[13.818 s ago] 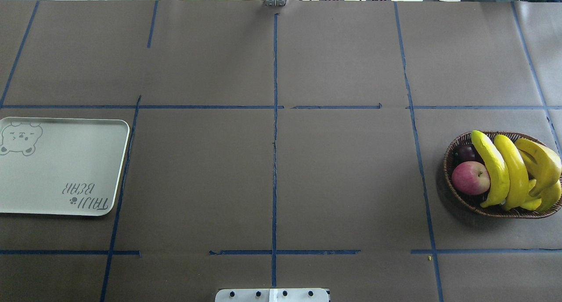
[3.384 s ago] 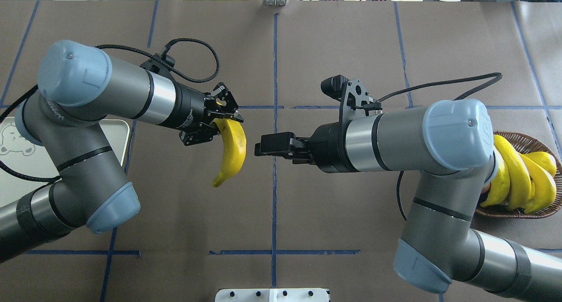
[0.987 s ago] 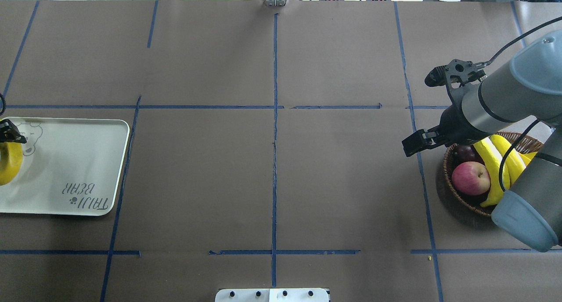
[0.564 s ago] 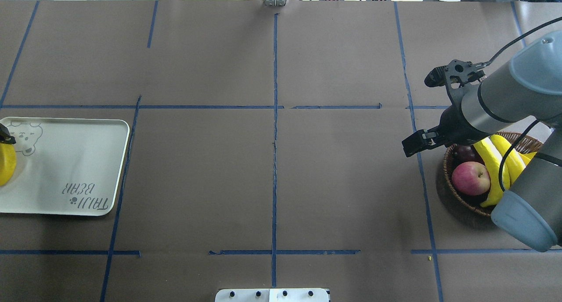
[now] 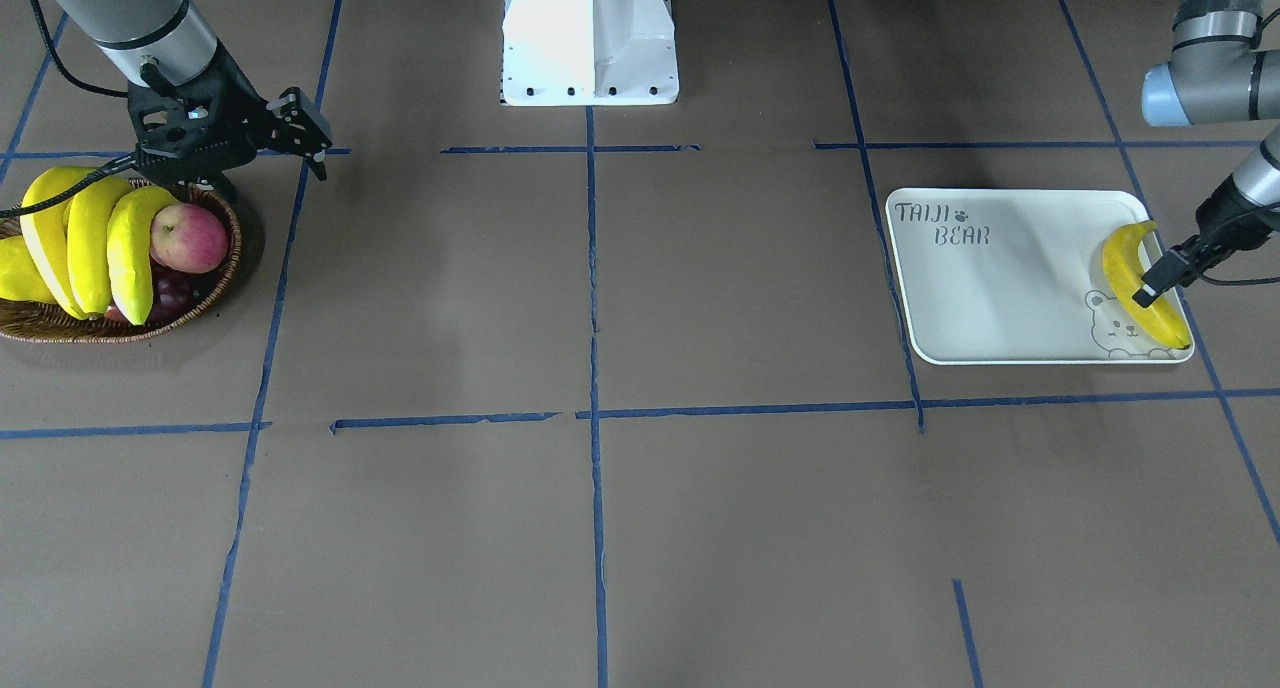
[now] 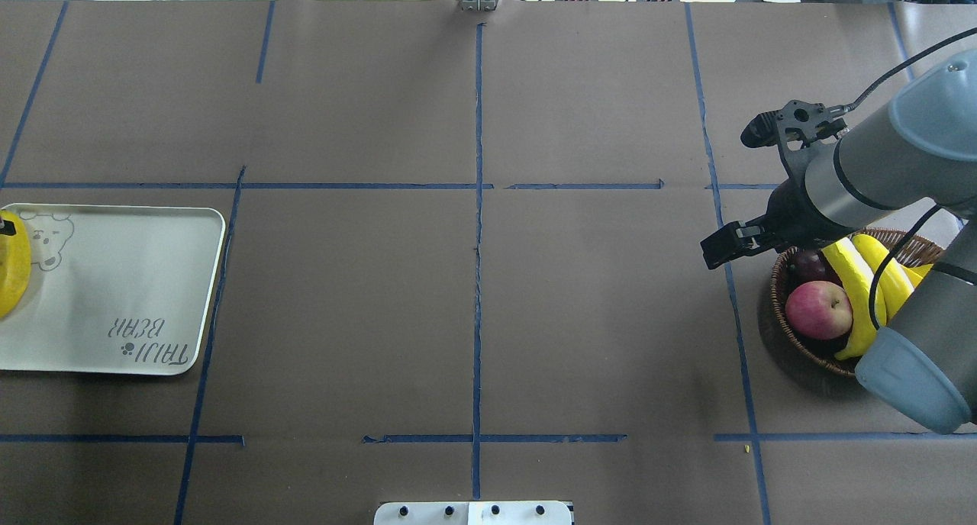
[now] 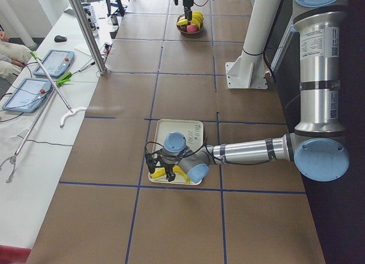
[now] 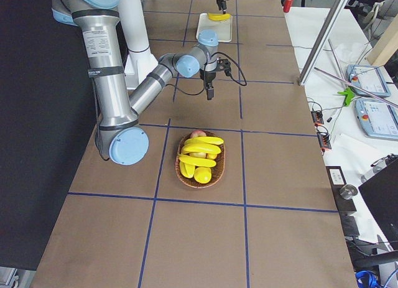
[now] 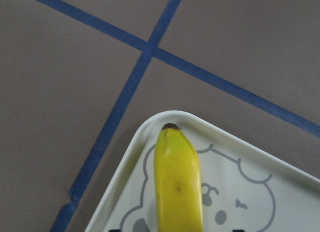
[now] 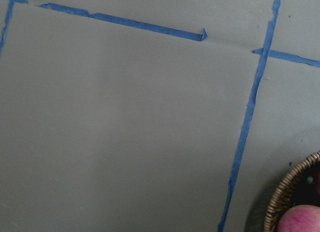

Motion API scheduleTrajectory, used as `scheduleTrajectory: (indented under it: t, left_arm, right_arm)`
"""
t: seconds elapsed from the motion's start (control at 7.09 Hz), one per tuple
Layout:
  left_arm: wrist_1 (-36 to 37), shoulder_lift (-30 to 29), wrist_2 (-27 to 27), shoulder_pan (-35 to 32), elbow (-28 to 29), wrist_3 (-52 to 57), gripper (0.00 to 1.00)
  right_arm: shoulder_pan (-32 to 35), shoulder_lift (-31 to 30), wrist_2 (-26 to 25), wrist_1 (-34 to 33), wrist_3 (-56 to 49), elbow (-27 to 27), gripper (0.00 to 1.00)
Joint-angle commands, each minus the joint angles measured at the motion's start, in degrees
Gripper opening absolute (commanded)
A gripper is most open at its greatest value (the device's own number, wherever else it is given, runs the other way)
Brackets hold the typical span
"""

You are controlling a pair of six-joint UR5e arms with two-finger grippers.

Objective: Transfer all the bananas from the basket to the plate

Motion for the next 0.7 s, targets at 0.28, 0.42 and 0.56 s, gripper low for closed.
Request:
scheduleTrajectory:
  t: [0.28,0.42,0.56]
  left_arm:
    - [-0.54,0.13,-5.25,-5.27,-5.08,6.75,1.0]
    - [-0.54,0.13,-5.34,-5.18,-5.18,6.75,1.0]
    - [-0.54,0.13,-5.52,-5.18,-5.27,6.75,1.0]
  right_arm:
    - [5.75,-13.08,-0.11,0.95,-10.78,4.8,1.0]
    - [7.07,-16.6,-0.02,4.18,-12.38,4.72,1.0]
    - [8.73,-21.25,2.41,10.74,-13.09,4.11,1.0]
